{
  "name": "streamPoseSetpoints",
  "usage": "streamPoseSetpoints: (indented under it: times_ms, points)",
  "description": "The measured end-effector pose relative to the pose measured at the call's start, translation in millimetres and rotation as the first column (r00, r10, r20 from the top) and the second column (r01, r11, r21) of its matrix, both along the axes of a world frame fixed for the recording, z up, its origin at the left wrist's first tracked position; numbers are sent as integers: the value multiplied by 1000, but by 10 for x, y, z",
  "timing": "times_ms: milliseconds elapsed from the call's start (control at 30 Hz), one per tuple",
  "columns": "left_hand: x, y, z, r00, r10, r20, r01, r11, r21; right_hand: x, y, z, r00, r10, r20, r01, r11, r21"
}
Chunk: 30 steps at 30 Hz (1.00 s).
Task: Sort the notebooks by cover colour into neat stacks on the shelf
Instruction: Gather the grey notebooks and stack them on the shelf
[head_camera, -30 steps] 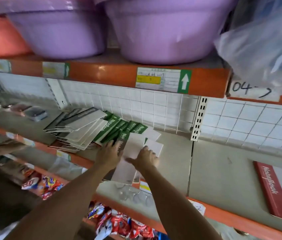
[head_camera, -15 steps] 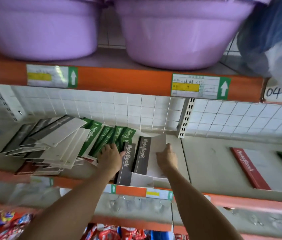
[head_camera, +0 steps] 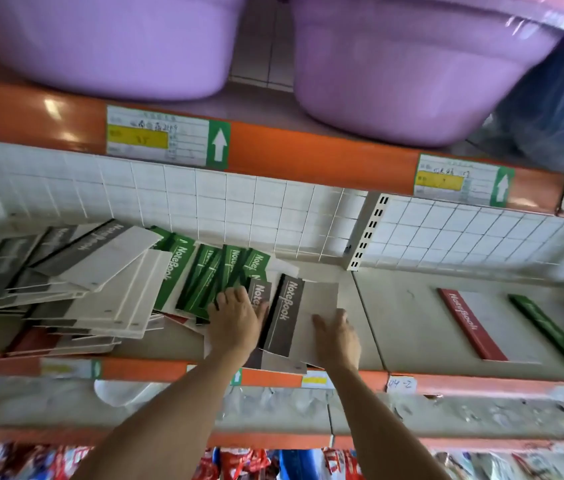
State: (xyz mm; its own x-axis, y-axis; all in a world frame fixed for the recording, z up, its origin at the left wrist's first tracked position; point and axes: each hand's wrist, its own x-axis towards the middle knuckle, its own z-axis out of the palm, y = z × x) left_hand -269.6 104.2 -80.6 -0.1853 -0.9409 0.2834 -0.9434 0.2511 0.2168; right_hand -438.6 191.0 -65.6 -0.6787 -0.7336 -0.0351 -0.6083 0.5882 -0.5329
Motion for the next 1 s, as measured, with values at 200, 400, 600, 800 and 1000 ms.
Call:
streamPoseSetpoints:
  times_ms: [200, 400, 600, 800, 1000]
  points:
    - [39, -117, -94, 999, -19, -32, 17, 997, -76, 71, -9, -67, 978, -16, -208, 9, 999, -31]
    - [36, -155, -172, 994, -38, -102, 26, 992, -123, 45, -53, -132, 976, -61, -208, 54, 998, -39]
    - [62, -148, -176, 992, -79, -100, 69, 992, -108, 50, -32, -146, 988, -64, -138, 58, 997, -51]
    - [71, -74, -89, 989, -120, -91, 115, 992, -60, 21, -5, -106, 996, -20, -92, 19, 1000, -16]
    - [22, 56, 155, 972, -215, -98, 216, 976, 0, -78, 4, 41, 984, 101, 145, -102, 995, -2]
